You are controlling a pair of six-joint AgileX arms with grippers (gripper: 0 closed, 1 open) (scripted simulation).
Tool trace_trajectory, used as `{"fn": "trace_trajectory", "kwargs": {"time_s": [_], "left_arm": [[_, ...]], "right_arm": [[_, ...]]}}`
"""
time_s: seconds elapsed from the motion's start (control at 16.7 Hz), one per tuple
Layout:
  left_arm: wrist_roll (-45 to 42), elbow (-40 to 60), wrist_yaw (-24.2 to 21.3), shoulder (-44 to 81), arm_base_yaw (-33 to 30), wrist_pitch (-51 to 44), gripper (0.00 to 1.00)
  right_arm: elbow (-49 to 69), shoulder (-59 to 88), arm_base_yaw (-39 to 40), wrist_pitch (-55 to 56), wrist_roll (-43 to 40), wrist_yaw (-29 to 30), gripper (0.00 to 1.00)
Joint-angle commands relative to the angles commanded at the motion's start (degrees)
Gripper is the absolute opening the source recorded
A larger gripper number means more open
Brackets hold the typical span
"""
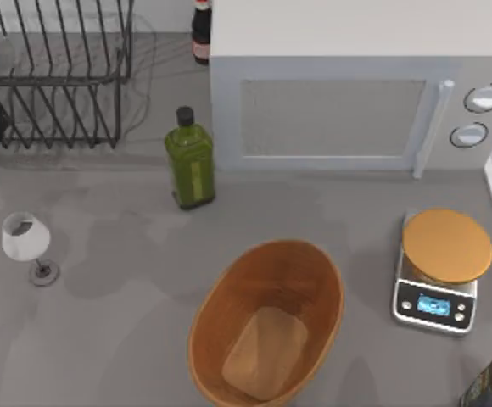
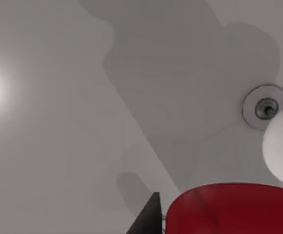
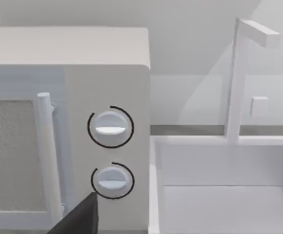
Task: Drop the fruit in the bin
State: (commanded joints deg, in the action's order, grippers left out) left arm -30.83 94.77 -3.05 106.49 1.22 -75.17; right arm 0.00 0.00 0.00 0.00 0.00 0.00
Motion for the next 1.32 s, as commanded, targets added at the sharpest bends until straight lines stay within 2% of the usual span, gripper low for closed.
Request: {"fn": "trace_trajectory", "kwargs": {"time_s": [0.12, 0.48, 0.66, 0.9, 1.32], "left_arm": [[-1.6, 0.7, 0.8, 0.4, -8.9, -0.6, 0.0], [-5.1, 2.4, 5.1, 0.8, -40.7, -1.7, 0.0], [-6.1, 2.5, 7.2, 0.5, -52.0, -2.0, 0.0], [-6.8, 1.5, 8.9, 0.1, -59.1, -2.2, 0.0], [-6.9, 0.9, 9.0, 0.2, -59.1, -1.5, 0.0]], "right_arm": [[0.0, 0.0, 0.0, 0.0, 0.0, 0.0, 1.0], [0.0, 0.0, 0.0, 0.0, 0.0, 0.0, 1.0], [0.0, 0.0, 0.0, 0.0, 0.0, 0.0, 1.0], [0.0, 0.0, 0.0, 0.0, 0.0, 0.0, 1.0], [0.0, 0.0, 0.0, 0.0, 0.0, 0.0, 1.0]]}}
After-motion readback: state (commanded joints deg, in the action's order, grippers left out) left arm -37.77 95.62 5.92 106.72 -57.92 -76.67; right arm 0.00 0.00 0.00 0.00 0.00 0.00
